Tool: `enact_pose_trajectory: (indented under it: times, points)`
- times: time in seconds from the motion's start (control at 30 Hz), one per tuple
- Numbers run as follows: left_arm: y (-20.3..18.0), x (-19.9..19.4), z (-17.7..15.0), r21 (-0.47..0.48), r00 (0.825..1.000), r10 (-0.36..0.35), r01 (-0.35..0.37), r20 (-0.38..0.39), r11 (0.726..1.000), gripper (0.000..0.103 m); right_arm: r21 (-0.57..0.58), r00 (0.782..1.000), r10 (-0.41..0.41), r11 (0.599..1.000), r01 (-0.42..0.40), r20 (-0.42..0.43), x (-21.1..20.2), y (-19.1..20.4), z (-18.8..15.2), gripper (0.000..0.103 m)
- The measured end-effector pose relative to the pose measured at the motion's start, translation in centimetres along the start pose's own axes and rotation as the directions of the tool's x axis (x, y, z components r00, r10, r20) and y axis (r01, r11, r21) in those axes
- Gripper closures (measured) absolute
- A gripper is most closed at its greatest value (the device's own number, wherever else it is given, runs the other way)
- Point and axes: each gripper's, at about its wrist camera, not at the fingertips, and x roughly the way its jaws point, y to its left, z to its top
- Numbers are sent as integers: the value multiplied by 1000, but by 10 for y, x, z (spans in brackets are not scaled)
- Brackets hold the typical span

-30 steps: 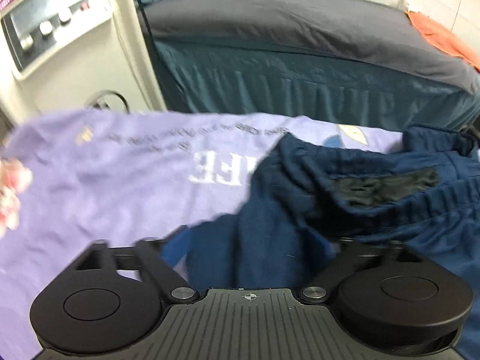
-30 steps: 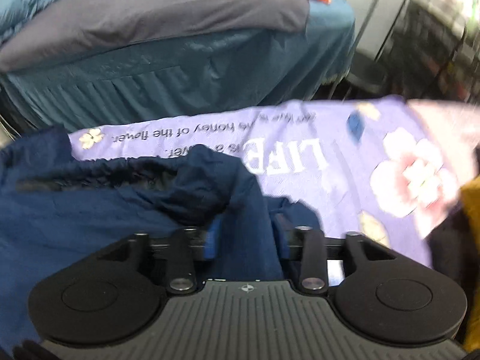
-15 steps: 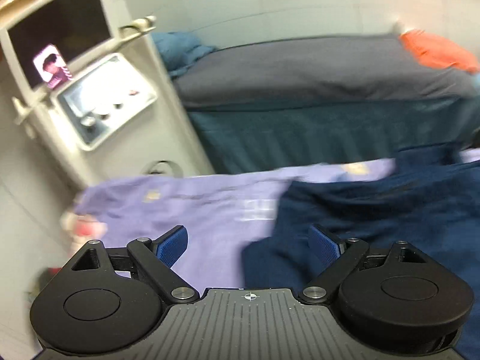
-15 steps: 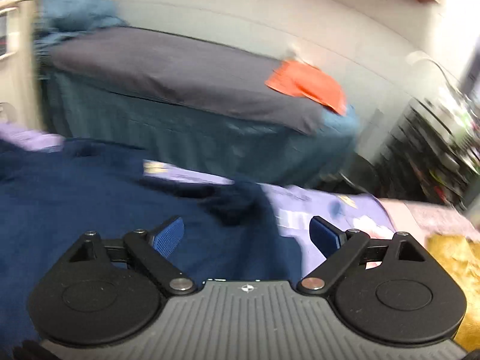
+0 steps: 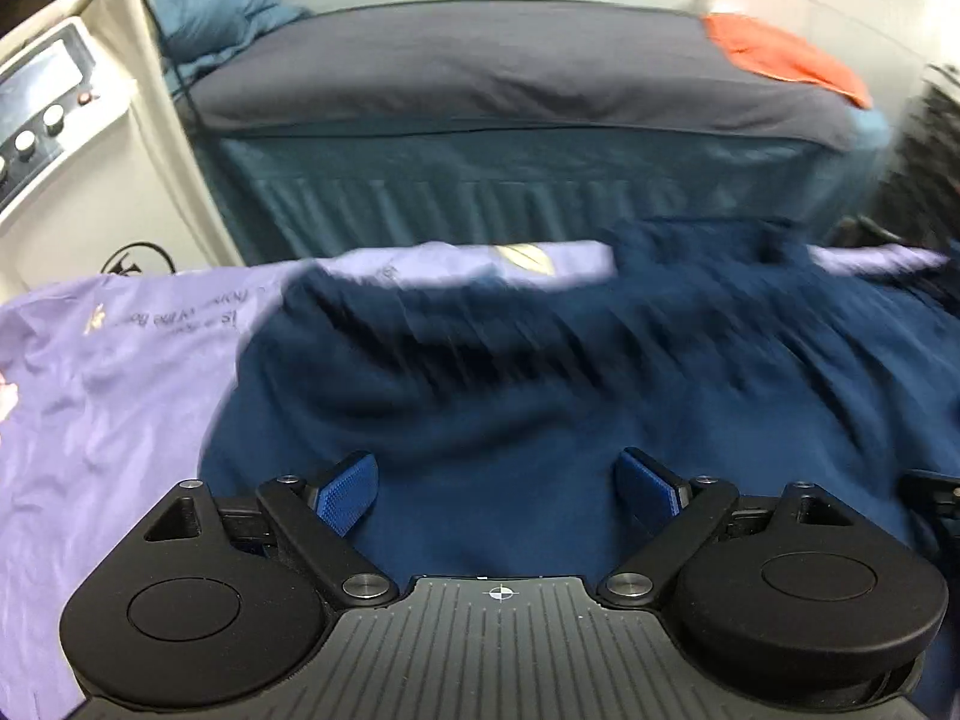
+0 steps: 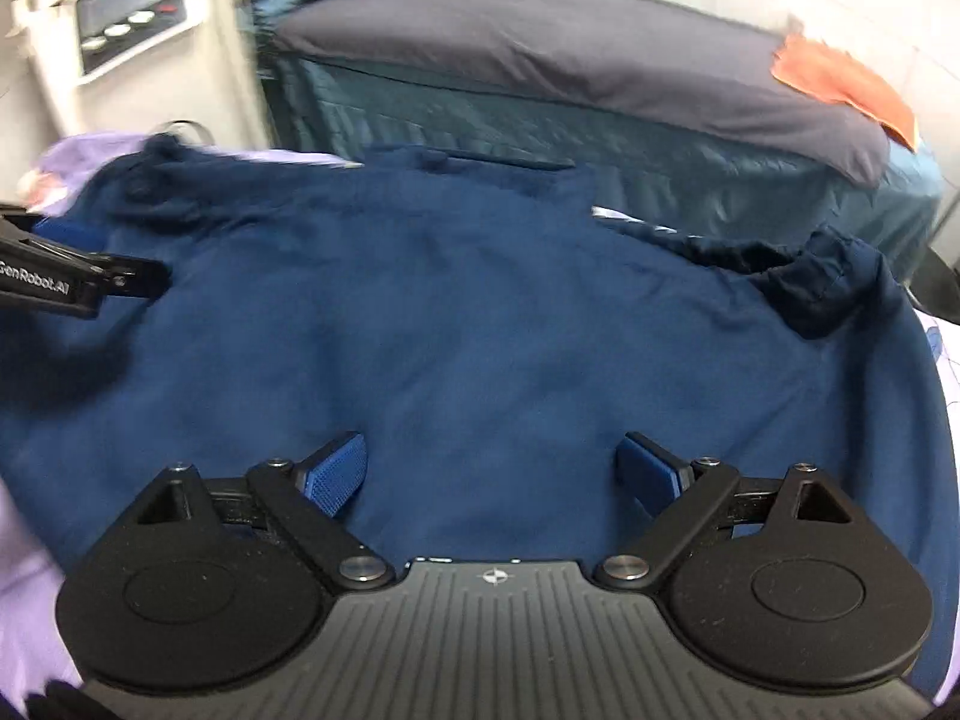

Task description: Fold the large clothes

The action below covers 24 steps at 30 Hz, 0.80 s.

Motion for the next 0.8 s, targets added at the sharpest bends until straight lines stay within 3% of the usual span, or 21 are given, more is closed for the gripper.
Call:
enact_pose_trajectory:
  times: [0.03, 0.1, 0.17, 0.27, 0.33, 0.4, 0.8]
  points:
    - [5, 10, 10, -20, 1000, 16, -16, 8, 1000, 0, 16, 1000, -7, 1000, 7, 4, 8, -7, 10, 6]
    - [17, 37, 28, -79, 998, -27, 23, -54, 997, 0, 57, 999, -23, 998, 25, -24, 27, -23, 27, 4]
    - [17, 55, 39, -70, 996, -31, 25, -87, 997, 0, 153, 999, -26, 988, 32, -39, 42, -39, 41, 3]
    - [19, 71, 49, -63, 996, -28, 22, -88, 998, 0, 183, 997, -64, 981, 71, -47, 59, -44, 54, 1]
    - [22, 86, 53, -92, 992, -40, 29, -123, 995, 0, 231, 993, -57, 970, 80, -105, 76, -45, 57, 0]
    - [16, 93, 55, -52, 991, -25, 19, -132, 998, 0, 262, 987, -57, 961, 95, -150, 92, -47, 58, 0]
    - [8, 100, 52, -23, 992, 0, -3, -129, 1000, 0, 264, 984, -81, 957, 121, -159, 102, -41, 57, 0]
